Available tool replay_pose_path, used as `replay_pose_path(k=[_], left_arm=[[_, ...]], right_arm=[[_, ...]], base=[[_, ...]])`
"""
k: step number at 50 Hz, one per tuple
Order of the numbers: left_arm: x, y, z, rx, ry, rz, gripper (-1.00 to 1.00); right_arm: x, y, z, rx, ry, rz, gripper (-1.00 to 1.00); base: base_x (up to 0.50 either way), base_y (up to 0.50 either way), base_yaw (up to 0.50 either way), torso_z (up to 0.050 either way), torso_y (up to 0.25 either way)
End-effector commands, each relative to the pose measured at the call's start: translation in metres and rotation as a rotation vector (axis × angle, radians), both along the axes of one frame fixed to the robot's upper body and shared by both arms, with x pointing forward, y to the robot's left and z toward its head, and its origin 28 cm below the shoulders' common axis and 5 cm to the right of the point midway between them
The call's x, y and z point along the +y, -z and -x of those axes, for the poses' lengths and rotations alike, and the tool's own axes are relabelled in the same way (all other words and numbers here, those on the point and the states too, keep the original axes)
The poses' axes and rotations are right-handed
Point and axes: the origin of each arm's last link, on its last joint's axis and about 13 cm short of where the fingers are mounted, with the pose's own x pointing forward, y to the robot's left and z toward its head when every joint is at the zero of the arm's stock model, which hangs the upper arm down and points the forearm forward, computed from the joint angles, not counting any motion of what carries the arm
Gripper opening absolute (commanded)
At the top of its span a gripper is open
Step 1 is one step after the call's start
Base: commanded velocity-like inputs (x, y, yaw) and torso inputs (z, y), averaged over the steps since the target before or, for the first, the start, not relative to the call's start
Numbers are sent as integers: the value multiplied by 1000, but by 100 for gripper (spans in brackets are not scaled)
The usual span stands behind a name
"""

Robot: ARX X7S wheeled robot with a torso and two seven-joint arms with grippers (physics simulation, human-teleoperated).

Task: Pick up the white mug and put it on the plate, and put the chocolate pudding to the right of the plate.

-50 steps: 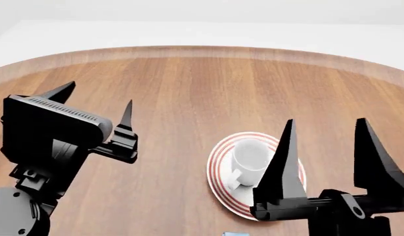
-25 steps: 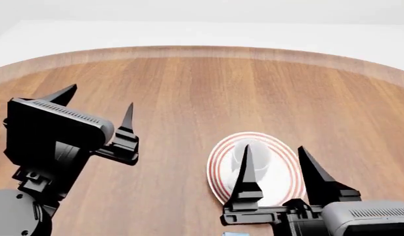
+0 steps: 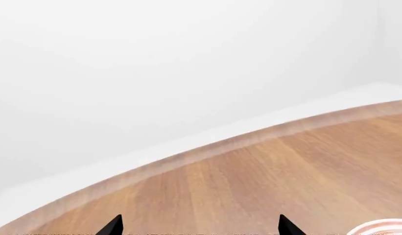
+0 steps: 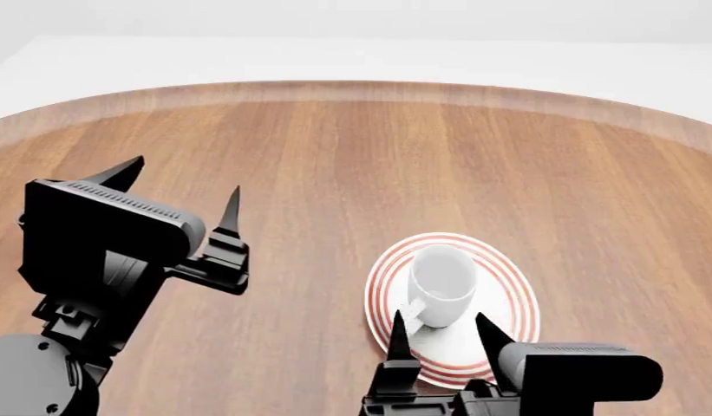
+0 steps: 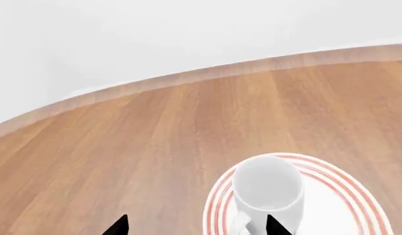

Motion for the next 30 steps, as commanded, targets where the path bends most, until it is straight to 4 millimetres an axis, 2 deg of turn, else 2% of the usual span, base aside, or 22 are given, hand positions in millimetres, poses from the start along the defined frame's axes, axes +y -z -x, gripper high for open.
replay_pose_path(k=[1,30], left_arm=[[-6,0,-3,-9,52,27,100],[-9,4,-3,17,75,49,100]], right_arm=[[6,-3,2,140,-50,-49,100],[13,4,1,437,-38,-97,100]], base=[[0,0,0,0,0],[0,0,0,0,0]])
